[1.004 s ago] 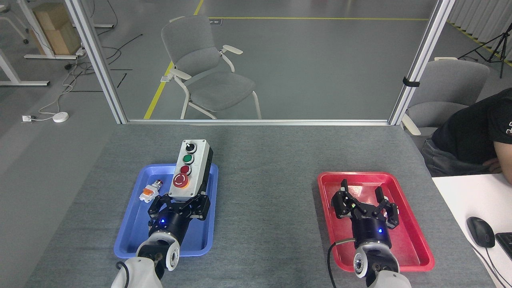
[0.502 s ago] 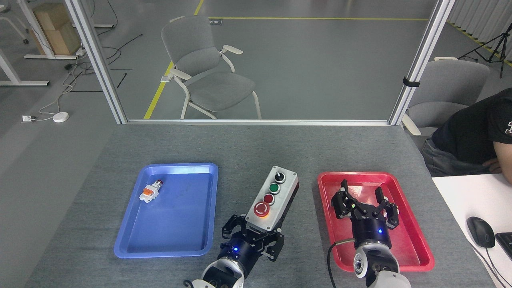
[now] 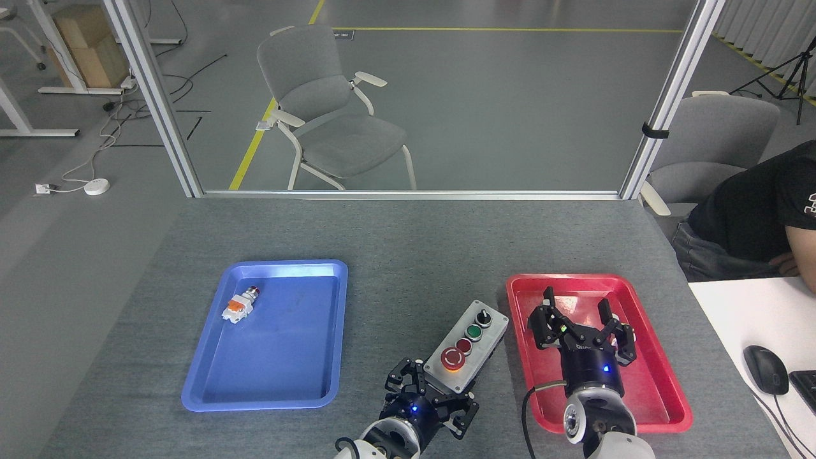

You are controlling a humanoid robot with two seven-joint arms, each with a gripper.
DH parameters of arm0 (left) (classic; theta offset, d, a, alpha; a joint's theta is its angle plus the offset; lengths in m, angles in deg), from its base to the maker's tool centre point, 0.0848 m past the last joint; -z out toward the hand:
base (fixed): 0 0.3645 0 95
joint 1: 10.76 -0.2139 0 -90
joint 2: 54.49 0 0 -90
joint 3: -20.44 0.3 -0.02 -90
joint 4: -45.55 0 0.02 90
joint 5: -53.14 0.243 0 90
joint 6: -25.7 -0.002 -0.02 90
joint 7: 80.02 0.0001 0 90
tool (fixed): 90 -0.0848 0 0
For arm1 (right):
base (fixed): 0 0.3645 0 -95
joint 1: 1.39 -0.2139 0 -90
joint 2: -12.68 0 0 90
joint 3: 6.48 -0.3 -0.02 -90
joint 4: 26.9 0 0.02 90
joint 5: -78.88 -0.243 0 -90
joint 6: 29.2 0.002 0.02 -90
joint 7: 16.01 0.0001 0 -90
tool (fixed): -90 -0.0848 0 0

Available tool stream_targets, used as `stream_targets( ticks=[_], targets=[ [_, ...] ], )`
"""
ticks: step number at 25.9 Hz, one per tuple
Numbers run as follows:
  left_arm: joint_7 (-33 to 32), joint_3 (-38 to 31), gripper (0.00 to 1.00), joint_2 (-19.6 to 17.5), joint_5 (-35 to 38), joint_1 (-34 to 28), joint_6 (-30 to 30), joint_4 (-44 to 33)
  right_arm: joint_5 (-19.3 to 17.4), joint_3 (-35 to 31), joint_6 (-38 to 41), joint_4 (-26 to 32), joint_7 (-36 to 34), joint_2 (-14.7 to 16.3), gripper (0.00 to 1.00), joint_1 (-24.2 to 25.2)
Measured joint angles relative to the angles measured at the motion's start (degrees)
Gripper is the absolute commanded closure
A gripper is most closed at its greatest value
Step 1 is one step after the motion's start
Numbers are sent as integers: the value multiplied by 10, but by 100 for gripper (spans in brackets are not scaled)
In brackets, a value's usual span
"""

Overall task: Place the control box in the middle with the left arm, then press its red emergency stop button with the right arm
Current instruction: 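Carry the control box to the table between the trays and set it down, then release the box and withdraw the left gripper toward the blue tray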

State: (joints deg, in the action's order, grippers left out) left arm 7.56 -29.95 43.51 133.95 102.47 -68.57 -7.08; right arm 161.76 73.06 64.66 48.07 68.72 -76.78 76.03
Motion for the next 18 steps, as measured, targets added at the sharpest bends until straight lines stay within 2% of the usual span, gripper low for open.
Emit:
stream_targets(
  ticks=[7, 8, 10, 11, 12, 13, 14, 18],
  targets=[
    [-3, -3, 99, 0, -5, 11, -4, 35, 0, -1, 0, 0, 0, 0, 0, 0],
    [-3, -3, 88, 0, -5, 13, -5, 40, 0, -1, 0, 0, 0, 0, 0, 0],
    [-2, -4, 53, 0, -8, 17, -3, 45, 0, -1, 0, 0, 0, 0, 2, 0],
    [-1, -4, 39, 0, -9, 18, -3, 46, 0, 0, 0, 0, 0, 0, 4, 0],
    [-1, -4, 27, 0, -10, 19, -3, 47, 0, 0, 0, 0, 0, 0, 9, 0],
    [-1, -4, 13, 0, -10, 20, -4, 48, 0, 0, 0, 0, 1, -1, 22, 0],
    [-1, -4, 3, 0, -10, 20, -6, 48, 0, 0, 0, 0, 2, -1, 33, 1],
    [6, -4, 2, -2, -10, 22, -16, 43, 0, 4, 7, 0, 6, -1, 55, 0]
  ],
)
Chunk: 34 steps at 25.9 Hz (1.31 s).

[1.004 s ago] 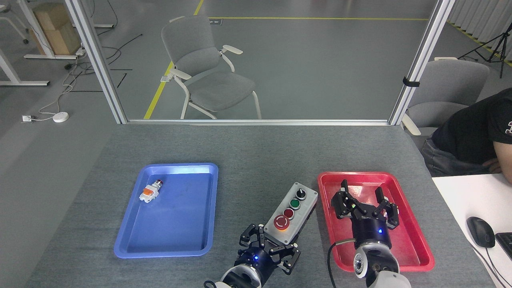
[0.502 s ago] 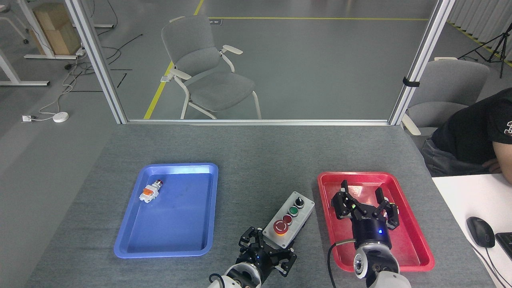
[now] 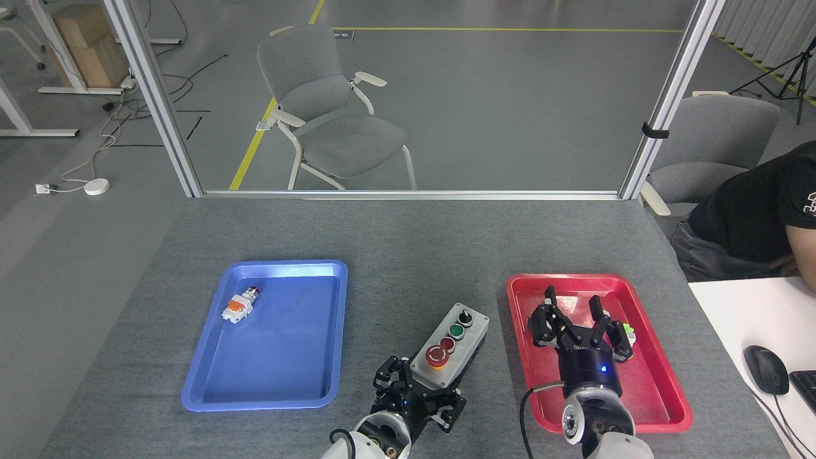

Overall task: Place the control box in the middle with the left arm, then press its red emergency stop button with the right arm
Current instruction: 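Release the box and withdraw the left gripper toward the blue tray, then move the right gripper down onto the box's red stop button and press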

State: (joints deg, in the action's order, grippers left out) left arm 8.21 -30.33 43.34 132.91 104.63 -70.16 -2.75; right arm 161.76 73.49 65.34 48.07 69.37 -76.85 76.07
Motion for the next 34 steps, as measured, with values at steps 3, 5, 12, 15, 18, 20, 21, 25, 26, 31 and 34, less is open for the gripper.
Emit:
stream_targets(
  ticks=[3, 5, 12, 15, 18, 20, 21, 25, 26, 31, 34],
  targets=[
    [0, 0, 1, -5, 0, -6, 0, -12, 0, 3, 21, 0, 4, -1, 97, -1],
    [0, 0, 1, -23, -1, -18, 4, -38, 0, 4, 59, 0, 5, -1, 100, -2],
    [-1, -21, 1, -158, -10, -139, 26, -233, -69, 4, 197, -1, 42, -1, 100, -3],
    [0, -69, 1, -201, -18, -215, 48, -322, -91, 19, 216, -6, 69, -4, 100, -9],
    [10, -152, 1, -216, -22, -283, 71, -383, -100, 44, 221, -17, 79, -6, 100, -18],
    [23, -209, 1, -218, -23, -309, 82, -404, -102, 58, 222, -25, 82, -7, 100, -22],
    [26, -235, 1, -218, -23, -316, 89, -410, -102, 66, 222, -29, 84, -8, 100, -24],
    [60, -327, 1, -216, -28, -319, 97, -423, -103, 110, 221, -52, 85, -10, 100, -30],
    [70, -349, 1, -215, -33, -312, 97, -425, -103, 119, 219, -58, 85, -10, 100, -31],
    [99, -413, 1, -215, -81, -278, 99, -425, -98, 149, 212, -96, 87, -9, 100, -32],
    [103, -422, 1, -215, -95, -270, 100, -424, -98, 153, 211, -108, 87, -6, 100, -32]
  ],
)
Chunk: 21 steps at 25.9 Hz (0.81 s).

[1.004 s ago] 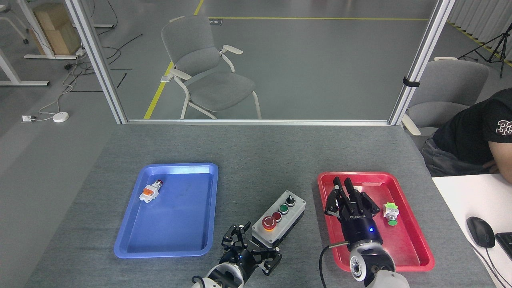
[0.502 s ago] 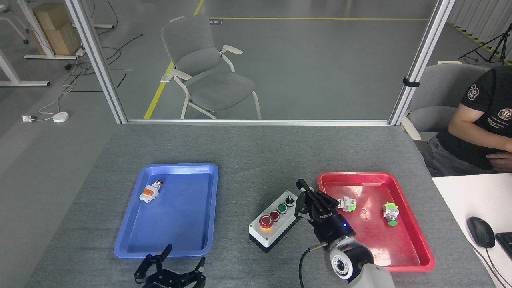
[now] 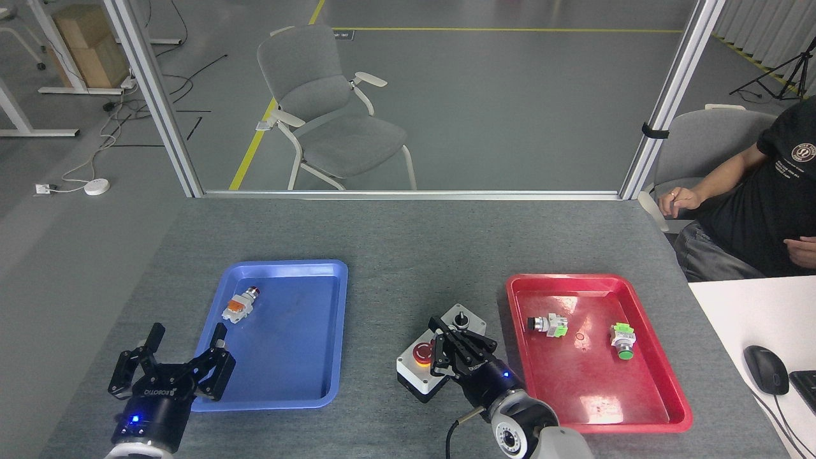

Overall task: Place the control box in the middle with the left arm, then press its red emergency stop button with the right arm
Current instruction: 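Move the right gripper down onto the box's red stop button and press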

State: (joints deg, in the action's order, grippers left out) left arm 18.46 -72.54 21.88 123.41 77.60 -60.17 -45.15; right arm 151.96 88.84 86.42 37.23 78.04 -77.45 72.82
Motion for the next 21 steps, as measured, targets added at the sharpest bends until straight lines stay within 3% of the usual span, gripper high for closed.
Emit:
stream_targets(
  ticks=[11, 21],
  targets=[
    [0, -12, 1, 4, -28, 24, -7, 31, 0, 8, -1, -68, -3, -3, 100, -10],
    [-9, -23, 1, 5, -76, 62, -10, 74, 0, 22, -1, -81, -9, -4, 100, -11]
  ],
)
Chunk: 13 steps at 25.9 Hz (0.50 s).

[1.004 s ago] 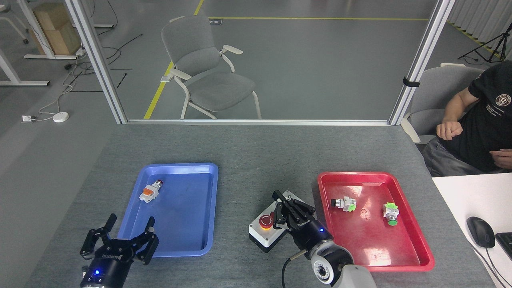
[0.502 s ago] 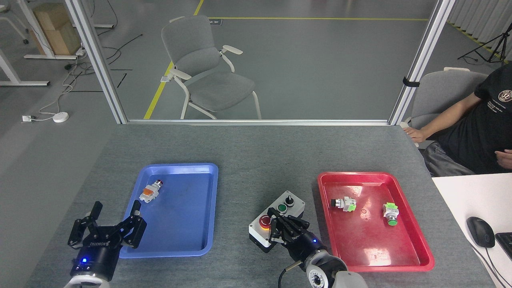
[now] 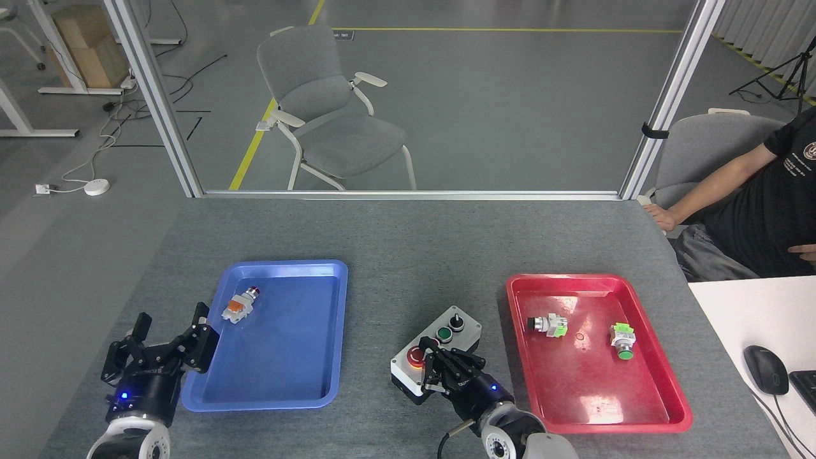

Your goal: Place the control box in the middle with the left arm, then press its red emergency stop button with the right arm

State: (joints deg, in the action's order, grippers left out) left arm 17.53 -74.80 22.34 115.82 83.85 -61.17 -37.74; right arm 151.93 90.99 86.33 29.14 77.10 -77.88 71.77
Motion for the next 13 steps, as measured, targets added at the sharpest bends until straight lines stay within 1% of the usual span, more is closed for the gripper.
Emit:
stream_targets(
  ticks=[2, 5, 10, 11, 13],
  targets=[
    [0, 0, 1, 1, -1, 5, 0, 8, -3, -1, 0, 0, 0, 0, 100, -4],
    [2, 1, 1, 4, -2, 8, 0, 15, -5, 0, 1, -1, 18, 0, 100, -18],
    [4, 1, 1, 29, 0, 9, 0, 16, -14, -12, -16, 12, 16, -8, 100, -36],
    [4, 2, 1, 35, 1, 9, 0, 15, -20, -18, -25, 17, 7, -10, 96, -45],
    [4, 3, 1, 39, 3, 10, 0, 15, -34, -32, -44, 24, -4, -12, 81, -67]
  ],
)
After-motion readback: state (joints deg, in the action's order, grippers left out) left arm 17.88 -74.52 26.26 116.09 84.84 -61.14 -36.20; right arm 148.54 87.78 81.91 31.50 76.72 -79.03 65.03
